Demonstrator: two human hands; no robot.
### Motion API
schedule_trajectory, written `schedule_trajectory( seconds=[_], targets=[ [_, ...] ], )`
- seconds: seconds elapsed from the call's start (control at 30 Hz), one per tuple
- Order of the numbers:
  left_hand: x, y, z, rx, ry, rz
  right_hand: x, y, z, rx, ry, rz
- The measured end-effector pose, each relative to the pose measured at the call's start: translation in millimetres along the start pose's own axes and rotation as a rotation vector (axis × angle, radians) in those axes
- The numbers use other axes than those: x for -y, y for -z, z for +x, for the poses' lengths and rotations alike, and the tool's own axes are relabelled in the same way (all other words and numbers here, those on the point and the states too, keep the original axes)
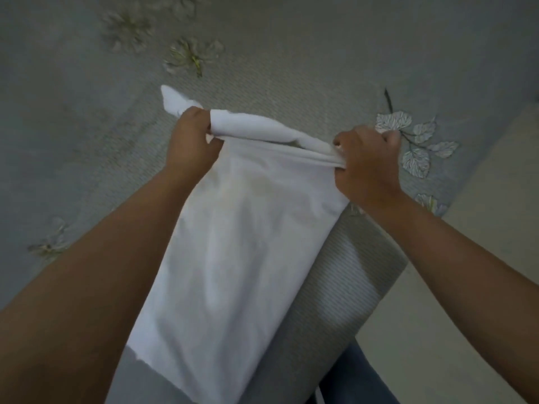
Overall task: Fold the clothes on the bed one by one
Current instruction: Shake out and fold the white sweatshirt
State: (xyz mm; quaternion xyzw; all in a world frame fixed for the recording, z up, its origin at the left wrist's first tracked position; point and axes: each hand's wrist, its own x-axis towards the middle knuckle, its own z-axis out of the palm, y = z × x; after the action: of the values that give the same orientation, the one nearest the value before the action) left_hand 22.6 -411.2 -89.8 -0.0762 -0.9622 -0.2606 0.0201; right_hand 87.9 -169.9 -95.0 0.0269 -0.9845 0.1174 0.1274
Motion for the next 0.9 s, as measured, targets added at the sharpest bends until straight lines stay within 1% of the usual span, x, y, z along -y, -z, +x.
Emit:
schedule_trajectory(
  seconds=[0.07, 0.13, 0.2, 0.33, 0.4, 0.47, 0.57, 0.63, 0.67, 0.73, 0.77, 0.8, 0.83, 0.87, 0.9],
  targets=[
    [19.1, 27.5, -29.1, 0.007, 0.093, -0.066, 36.1, 15.2, -20.0, 0.004, 0.145, 0.026],
    [41.9, 51.6, -67.2, 0.08, 0.155, -0.122, 77.3, 22.2, -54.9, 0.058, 0.239, 0.033],
    [59.1, 67.9, -106.2, 0.157, 0.19, -0.138, 111.8, 24.2, -95.2, 0.128, 0.284, 0.037],
    [98.5, 90.5, -188.0, 0.182, 0.225, -0.098, 176.2, 16.3, -175.2, 0.286, 0.337, 0.075],
    [119.0, 89.6, -219.6, 0.197, 0.255, -0.034, 200.4, 11.4, -203.4, 0.363, 0.346, 0.075],
    [136.3, 84.7, -246.8, 0.172, 0.28, -0.017, 220.5, 5.4, -225.4, 0.428, 0.347, 0.02],
    [158.4, 76.3, -284.2, 0.137, 0.223, -0.036, 239.7, -7.9, -254.5, 0.487, 0.3, 0.0],
    [170.9, 72.6, -303.4, 0.17, 0.212, -0.056, 245.0, -16.8, -271.8, 0.516, 0.31, 0.026],
    [176.1, 72.0, -312.7, 0.218, 0.198, -0.043, 247.4, -20.6, -280.5, 0.549, 0.328, 0.008],
    [188.3, 69.4, -331.5, 0.317, 0.115, 0.046, 250.8, -27.6, -299.1, 0.616, 0.331, -0.062],
    [192.0, 68.8, -339.2, 0.372, 0.113, 0.123, 252.5, -30.1, -307.0, 0.637, 0.303, -0.083],
    [191.8, 70.7, -345.4, 0.418, 0.147, 0.21, 254.0, -32.2, -313.6, 0.643, 0.278, -0.093],
    [193.2, 70.9, -351.1, 0.441, 0.157, 0.286, 255.4, -35.3, -320.0, 0.63, 0.256, -0.102],
    [193.3, 69.8, -355.4, 0.451, 0.1, 0.318, 257.7, -37.3, -324.6, 0.632, 0.232, -0.118],
    [190.3, 68.2, -358.6, 0.478, -0.029, 0.362, 260.3, -38.8, -327.9, 0.647, 0.214, -0.149]
  ],
)
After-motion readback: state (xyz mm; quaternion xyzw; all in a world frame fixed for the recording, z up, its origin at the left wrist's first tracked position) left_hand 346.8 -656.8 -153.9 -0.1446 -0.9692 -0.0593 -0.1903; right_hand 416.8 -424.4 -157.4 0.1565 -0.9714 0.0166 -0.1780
